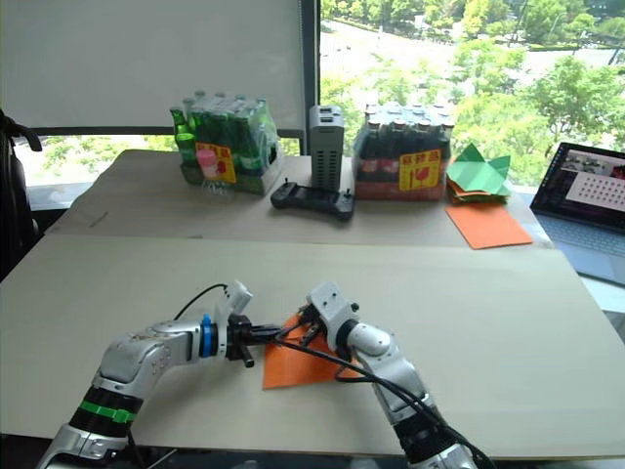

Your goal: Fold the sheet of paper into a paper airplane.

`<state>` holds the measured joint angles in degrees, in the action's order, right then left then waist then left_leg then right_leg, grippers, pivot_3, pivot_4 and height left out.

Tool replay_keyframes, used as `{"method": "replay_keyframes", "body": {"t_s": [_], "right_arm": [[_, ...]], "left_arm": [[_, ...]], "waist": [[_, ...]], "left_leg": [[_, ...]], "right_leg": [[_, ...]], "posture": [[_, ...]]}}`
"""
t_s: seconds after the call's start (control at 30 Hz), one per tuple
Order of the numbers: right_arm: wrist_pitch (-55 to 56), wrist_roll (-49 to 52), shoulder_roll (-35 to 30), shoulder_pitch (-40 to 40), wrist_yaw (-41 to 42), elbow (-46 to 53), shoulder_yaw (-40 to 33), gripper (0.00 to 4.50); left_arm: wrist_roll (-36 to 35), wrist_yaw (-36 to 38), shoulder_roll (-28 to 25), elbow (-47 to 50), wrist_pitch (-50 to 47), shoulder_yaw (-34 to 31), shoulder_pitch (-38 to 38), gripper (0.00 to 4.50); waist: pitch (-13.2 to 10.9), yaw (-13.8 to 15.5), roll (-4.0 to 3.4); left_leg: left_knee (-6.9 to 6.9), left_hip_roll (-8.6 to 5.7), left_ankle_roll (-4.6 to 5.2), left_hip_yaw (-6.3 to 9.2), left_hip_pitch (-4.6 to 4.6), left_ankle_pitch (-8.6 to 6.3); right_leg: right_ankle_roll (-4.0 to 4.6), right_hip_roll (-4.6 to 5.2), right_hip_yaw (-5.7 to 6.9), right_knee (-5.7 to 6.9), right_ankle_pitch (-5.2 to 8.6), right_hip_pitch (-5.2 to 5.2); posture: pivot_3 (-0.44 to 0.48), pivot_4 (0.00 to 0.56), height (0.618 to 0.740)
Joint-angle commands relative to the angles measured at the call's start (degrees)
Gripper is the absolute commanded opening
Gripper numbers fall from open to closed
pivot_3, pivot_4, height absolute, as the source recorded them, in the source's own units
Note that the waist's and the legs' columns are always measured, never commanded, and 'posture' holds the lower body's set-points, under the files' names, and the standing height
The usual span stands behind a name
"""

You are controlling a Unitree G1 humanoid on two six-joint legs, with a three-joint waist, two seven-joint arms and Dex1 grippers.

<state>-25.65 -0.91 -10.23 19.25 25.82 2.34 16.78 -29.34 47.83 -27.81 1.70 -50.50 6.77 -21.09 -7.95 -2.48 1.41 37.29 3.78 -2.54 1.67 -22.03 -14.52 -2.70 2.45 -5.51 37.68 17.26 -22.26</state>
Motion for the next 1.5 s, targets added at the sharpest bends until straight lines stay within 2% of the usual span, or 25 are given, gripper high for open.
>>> {"method": "replay_keyframes", "body": {"t_s": [0.03,0.37,0.6,0.77,0.97,1.03,1.27,1.5], "right_arm": [[-0.69,-0.33,0.08,-0.55,-1.49,0.06,-1.16,0.02],[-0.18,4.01,3.23,-0.38,-1.29,2.96,-3.46,0.02],[-2.85,14.27,6.40,0.75,-0.67,10.54,-10.72,0.02],[-4.32,13.06,-0.01,0.43,0.76,12.41,-10.71,0.02],[-2.52,10.99,-14.87,-4.96,9.83,12.85,-8.36,0.02],[-1.33,11.13,-17.81,-5.86,12.41,12.27,-8.40,0.02],[1.39,11.35,-21.55,-4.56,16.88,9.45,-8.98,0.02],[4.17,10.63,-22.23,-4.39,19.53,8.11,-7.86,0.02]], "left_arm": [[0.75,-0.44,-0.17,-0.56,-1.18,1.02,0.70,0.04],[1.33,0.05,0.06,-1.95,-0.48,1.68,-0.28,0.04],[1.58,0.32,0.22,-2.66,-0.06,2.23,-0.58,0.04],[1.65,0.58,0.40,-3.08,0.19,2.62,-0.90,0.04],[1.89,0.86,0.88,-4.03,0.50,3.11,-1.63,0.04],[1.96,0.92,1.01,-4.44,0.64,3.27,-1.90,0.04],[2.05,1.09,1.44,-5.39,1.08,3.76,-2.78,0.04],[2.03,0.97,1.46,-5.04,0.96,3.70,-2.82,0.04]], "waist": [[0.00,0.00,0.00],[0.00,0.08,0.00],[-0.01,0.09,-0.01],[-0.01,0.40,-0.01],[-0.02,0.55,-0.03],[-0.03,0.51,-0.03],[-0.03,0.27,-0.03],[-0.03,0.37,-0.03]], "left_leg": [[0.00,0.00,0.00,0.00,0.00,0.00],[0.00,0.00,0.00,0.00,-0.03,0.00],[0.00,0.00,0.00,0.01,-0.04,0.00],[0.00,-0.01,0.00,0.01,-0.05,0.00],[0.00,-0.05,0.00,-0.01,-0.06,0.00],[0.00,-0.06,0.00,-0.01,-0.07,0.00],[0.00,-0.05,0.00,0.00,-0.05,0.00],[0.01,-0.05,0.00,-0.01,-0.05,0.00]], "right_leg": [[0.00,0.00,0.00,0.00,0.00,0.00],[0.00,0.00,0.00,-0.01,0.00,0.00],[0.00,0.00,0.01,0.00,0.00,-0.01],[0.00,0.01,0.02,-0.04,0.00,0.00],[-0.01,0.03,0.00,-0.10,0.00,0.00],[-0.01,0.03,-0.01,-0.10,0.00,0.01],[-0.01,0.01,-0.02,-0.10,0.01,0.02],[-0.01,0.01,-0.02,-0.11,0.00,0.02]], "posture": [[0.000,0.150,0.740],[0.000,0.150,0.740],[0.000,0.150,0.740],[0.000,0.150,0.740],[0.000,0.150,0.740],[0.000,0.150,0.740],[0.000,0.150,0.740],[0.000,0.150,0.740]]}}
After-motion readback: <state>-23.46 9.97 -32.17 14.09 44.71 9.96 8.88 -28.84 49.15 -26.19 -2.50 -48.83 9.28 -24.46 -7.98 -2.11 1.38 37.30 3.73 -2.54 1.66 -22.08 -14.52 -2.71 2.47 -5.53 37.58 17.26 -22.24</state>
